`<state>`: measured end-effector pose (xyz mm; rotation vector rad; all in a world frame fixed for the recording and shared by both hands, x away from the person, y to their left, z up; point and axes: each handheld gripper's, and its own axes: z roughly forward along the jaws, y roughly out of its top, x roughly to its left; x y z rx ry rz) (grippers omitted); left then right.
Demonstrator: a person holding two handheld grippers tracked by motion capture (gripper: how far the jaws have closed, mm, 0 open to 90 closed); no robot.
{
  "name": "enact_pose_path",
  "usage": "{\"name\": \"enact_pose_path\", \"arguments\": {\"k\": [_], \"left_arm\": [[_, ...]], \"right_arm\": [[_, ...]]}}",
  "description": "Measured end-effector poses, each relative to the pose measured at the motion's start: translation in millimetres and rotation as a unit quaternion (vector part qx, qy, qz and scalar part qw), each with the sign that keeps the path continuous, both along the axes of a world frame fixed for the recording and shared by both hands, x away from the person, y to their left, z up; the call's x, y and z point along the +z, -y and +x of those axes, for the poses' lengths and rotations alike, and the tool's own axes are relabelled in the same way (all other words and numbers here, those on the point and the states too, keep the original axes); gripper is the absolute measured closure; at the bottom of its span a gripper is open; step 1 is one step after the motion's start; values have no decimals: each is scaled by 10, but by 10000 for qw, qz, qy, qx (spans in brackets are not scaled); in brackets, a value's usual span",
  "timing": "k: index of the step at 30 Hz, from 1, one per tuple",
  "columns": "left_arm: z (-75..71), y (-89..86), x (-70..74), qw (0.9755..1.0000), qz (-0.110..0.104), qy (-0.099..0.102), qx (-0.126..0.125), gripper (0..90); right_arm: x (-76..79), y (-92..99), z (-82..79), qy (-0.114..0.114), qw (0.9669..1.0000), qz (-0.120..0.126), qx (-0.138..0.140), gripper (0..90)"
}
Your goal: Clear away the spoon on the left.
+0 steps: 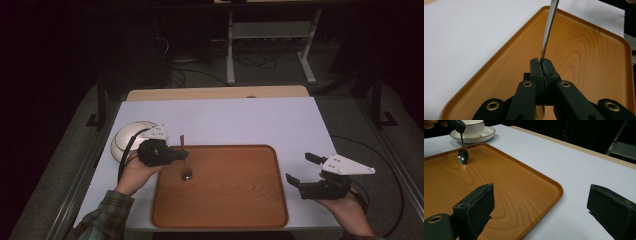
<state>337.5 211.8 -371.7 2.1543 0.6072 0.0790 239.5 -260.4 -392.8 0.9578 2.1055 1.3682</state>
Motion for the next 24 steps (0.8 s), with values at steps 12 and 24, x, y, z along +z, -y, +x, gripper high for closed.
{"name": "enact_pose_path", "arguments": {"k": [12, 24], "left_arm": [[-61, 226, -28, 9997, 74, 18, -249, 890], [-72, 309, -70, 9994, 136, -7, -326, 889]], "right_arm": [[-2, -6, 0, -1, 10000, -4, 6, 68], [-3, -5, 2, -1, 10000, -8, 8, 68]]}}
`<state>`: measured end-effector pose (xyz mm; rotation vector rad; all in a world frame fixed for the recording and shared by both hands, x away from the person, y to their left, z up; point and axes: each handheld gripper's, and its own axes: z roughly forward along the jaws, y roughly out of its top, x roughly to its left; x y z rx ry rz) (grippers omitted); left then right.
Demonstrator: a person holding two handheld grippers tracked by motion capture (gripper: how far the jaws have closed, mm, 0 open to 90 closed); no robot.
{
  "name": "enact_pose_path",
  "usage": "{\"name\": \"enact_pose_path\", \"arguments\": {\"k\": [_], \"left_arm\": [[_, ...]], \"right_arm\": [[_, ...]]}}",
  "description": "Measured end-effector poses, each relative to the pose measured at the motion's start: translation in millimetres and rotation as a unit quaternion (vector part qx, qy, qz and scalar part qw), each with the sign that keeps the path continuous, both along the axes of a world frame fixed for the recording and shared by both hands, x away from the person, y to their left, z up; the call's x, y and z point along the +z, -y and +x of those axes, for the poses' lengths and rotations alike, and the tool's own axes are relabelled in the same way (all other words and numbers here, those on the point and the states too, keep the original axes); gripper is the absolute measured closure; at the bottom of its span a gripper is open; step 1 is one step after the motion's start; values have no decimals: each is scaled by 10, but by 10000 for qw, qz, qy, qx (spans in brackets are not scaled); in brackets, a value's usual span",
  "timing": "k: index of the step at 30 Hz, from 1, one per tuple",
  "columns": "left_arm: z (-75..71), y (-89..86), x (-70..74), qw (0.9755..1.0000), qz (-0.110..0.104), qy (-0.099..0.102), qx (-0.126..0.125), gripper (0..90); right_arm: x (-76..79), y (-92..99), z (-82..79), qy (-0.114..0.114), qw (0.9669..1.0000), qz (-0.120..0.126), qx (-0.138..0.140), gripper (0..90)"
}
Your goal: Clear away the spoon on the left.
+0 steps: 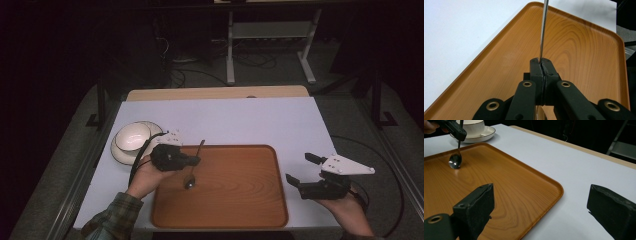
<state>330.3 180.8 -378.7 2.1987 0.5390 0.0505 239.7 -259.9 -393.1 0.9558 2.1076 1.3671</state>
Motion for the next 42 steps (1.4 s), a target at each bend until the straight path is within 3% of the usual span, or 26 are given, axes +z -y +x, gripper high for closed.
{"name": "enact_pose_path", "arguments": {"k": [9, 16, 22, 33, 42], "left_arm": [[12, 74, -104, 9998, 160, -93, -29, 884], [26, 249, -294, 9975, 683, -122, -146, 884], [36, 322, -406, 9952, 935, -193, -224, 884], [34, 382, -493, 9928, 1150, -243, -230, 878], [36, 387, -505, 9926, 1169, -252, -227, 849]], "right_arm": [[-3, -4, 3, -9, 10000, 1, 8, 68], [-6, -4, 3, -21, 10000, 0, 5, 69], [-13, -7, 4, -34, 10000, -13, 5, 68], [-14, -3, 4, -30, 10000, -20, 1, 69], [-10, 7, -6, -20, 10000, -3, -17, 69]]}}
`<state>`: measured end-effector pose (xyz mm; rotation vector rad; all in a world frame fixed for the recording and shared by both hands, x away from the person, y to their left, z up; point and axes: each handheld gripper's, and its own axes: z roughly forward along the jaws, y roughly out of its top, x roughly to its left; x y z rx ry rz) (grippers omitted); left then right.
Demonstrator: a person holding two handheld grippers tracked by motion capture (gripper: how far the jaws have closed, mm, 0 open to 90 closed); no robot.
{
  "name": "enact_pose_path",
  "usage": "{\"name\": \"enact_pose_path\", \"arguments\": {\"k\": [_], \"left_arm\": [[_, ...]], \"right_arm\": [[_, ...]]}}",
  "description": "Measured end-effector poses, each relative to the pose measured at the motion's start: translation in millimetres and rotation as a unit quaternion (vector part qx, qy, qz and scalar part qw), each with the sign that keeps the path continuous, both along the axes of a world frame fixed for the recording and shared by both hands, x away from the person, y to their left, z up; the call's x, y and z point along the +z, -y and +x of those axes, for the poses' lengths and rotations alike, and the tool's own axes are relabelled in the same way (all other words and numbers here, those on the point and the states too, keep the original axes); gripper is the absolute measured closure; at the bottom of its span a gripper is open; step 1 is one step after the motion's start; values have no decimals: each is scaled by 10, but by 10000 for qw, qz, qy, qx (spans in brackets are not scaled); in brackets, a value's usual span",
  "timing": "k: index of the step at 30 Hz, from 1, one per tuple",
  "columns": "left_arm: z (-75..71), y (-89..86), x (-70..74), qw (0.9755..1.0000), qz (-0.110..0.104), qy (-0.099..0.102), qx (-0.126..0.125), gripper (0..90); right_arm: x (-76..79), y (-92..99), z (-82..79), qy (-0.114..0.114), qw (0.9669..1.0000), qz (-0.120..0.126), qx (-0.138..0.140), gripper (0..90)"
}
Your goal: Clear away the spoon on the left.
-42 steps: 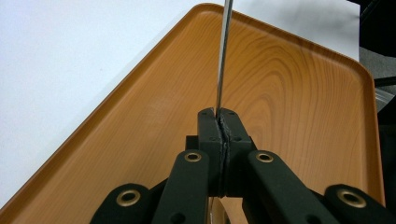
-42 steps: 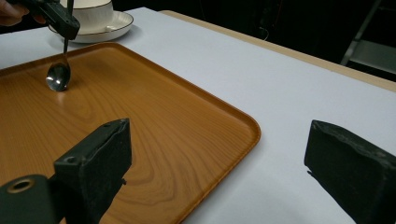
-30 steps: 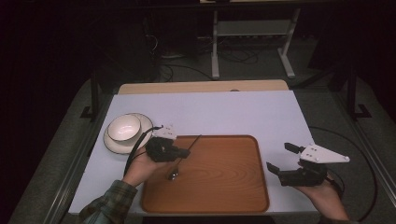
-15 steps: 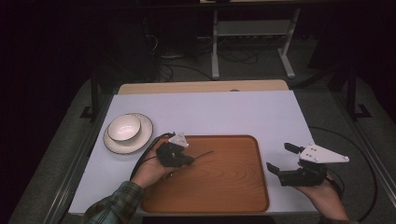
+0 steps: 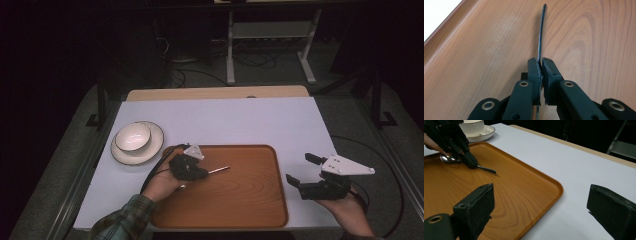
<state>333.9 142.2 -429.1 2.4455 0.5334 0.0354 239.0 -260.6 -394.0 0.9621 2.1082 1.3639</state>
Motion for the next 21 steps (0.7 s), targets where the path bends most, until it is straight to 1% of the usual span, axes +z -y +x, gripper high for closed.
{"name": "enact_pose_path", "arguments": {"k": [3, 4, 8, 10, 12, 14, 16, 20, 21], "left_arm": [[3, 0, 0, 10000, -11, 11, 1, 839], [3, -2, 1, 10000, -25, 31, 19, 819], [8, -13, 13, 9998, -83, 110, 106, 677], [15, -35, 33, 9996, -193, 120, 159, 583], [23, -57, 45, 9992, -313, 72, 222, 486], [30, -86, 57, 9986, -448, 68, 259, 433], [29, -104, 74, 9982, -521, 78, 293, 383], [3, -160, 149, 9959, -810, 187, 349, 273], [-14, -177, 172, 9952, -888, 244, 345, 255]], "right_arm": [[2, 0, -3, 1, 10000, 0, 0, 69], [1, 0, -2, -2, 10000, 3, 1, 69], [0, 1, 2, 0, 10000, 6, 5, 69], [0, 1, 2, 0, 10000, 6, 7, 69], [1, 0, -1, -5, 10000, 11, 2, 69], [2, -1, -2, 0, 10000, 5, 3, 69], [4, -4, -2, 12, 10000, 2, 14, 69], [4, -6, -5, 5, 10000, 10, 21, 69], [4, -5, -6, 5, 10000, 18, 21, 69]]}}
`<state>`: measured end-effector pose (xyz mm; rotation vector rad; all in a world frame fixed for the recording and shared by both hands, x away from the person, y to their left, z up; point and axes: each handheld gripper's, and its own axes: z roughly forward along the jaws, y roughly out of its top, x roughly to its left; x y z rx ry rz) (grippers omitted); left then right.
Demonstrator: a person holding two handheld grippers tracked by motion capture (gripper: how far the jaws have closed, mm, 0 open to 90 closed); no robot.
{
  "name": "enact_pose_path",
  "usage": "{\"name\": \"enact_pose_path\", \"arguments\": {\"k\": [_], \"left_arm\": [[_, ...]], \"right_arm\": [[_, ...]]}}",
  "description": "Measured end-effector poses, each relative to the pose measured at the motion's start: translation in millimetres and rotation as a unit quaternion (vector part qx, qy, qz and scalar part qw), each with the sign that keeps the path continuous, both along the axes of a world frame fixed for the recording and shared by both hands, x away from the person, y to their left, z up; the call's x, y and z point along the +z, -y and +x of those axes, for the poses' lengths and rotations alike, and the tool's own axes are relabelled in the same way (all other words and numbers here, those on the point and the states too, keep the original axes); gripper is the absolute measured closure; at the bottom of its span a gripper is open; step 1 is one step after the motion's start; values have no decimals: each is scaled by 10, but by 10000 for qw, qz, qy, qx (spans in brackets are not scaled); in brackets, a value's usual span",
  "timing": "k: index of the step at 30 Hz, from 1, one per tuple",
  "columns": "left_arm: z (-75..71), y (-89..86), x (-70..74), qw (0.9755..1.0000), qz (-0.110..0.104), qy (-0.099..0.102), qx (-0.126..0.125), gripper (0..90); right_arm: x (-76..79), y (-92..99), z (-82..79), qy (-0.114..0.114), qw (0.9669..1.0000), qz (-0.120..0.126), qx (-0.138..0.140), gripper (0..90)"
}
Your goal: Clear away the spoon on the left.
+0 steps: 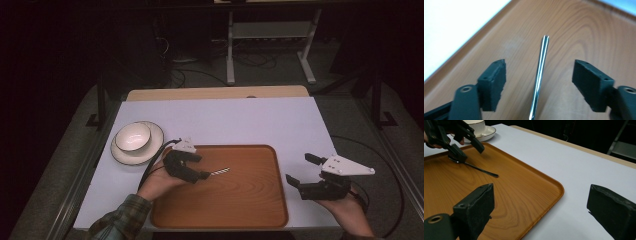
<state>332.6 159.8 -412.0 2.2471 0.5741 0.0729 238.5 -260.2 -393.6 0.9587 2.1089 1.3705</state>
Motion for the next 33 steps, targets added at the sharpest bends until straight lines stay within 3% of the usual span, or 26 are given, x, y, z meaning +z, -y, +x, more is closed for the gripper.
{"name": "enact_pose_path", "arguments": {"k": [8, 15, 33], "left_arm": [[-150, -217, 173, 9978, -465, 447, 181, 198], [-269, -420, 275, 9927, -866, 747, 377, 181], [-492, -1029, 311, 9836, -1109, 1030, 979, 181]], "right_arm": [[11, 11, -6, 34, 10000, 23, -5, 69], [20, 20, -11, 57, 10000, 47, 1, 69], [36, 40, -22, 110, 9999, 107, -18, 69]]}}
